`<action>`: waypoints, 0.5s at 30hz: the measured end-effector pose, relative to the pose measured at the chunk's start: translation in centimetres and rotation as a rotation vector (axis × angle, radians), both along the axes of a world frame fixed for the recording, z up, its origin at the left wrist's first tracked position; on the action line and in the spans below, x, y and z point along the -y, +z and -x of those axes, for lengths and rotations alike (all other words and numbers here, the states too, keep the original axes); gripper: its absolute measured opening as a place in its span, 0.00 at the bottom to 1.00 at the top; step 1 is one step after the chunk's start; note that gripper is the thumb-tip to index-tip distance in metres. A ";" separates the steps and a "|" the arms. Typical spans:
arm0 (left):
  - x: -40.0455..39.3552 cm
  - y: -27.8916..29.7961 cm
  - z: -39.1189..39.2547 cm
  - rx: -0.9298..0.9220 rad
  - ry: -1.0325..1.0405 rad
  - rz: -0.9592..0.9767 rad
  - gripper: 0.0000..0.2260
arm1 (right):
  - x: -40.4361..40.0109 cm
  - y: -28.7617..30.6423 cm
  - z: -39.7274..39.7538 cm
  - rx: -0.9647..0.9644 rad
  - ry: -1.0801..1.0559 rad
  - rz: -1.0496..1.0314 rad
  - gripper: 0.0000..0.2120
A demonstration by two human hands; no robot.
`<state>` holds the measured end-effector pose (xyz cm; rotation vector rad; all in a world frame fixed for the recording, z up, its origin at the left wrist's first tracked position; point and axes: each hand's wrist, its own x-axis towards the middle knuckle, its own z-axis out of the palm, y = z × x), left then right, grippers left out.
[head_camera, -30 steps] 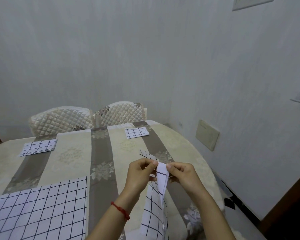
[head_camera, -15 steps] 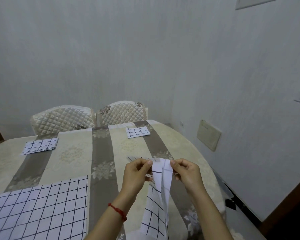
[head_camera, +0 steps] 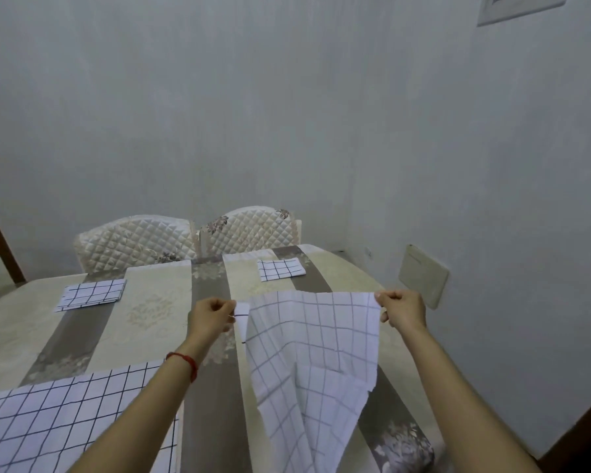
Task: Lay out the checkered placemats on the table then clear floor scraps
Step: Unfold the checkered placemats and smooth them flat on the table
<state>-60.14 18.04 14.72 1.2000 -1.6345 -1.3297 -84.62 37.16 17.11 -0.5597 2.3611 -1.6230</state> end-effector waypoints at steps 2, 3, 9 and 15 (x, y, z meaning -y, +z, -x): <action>2.1 0.3 0.0 0.004 0.038 0.003 0.10 | 0.8 0.3 1.8 0.011 -0.031 0.012 0.06; 3.1 0.5 0.1 0.000 0.045 0.009 0.09 | 1.3 0.5 2.6 0.017 -0.044 0.029 0.05; 7.6 3.4 1.1 -0.062 0.061 0.100 0.07 | 4.5 2.6 6.1 0.086 -0.055 0.277 0.03; 9.1 8.1 0.0 -0.144 0.066 0.290 0.12 | 4.4 5.1 6.5 0.024 -0.010 0.573 0.03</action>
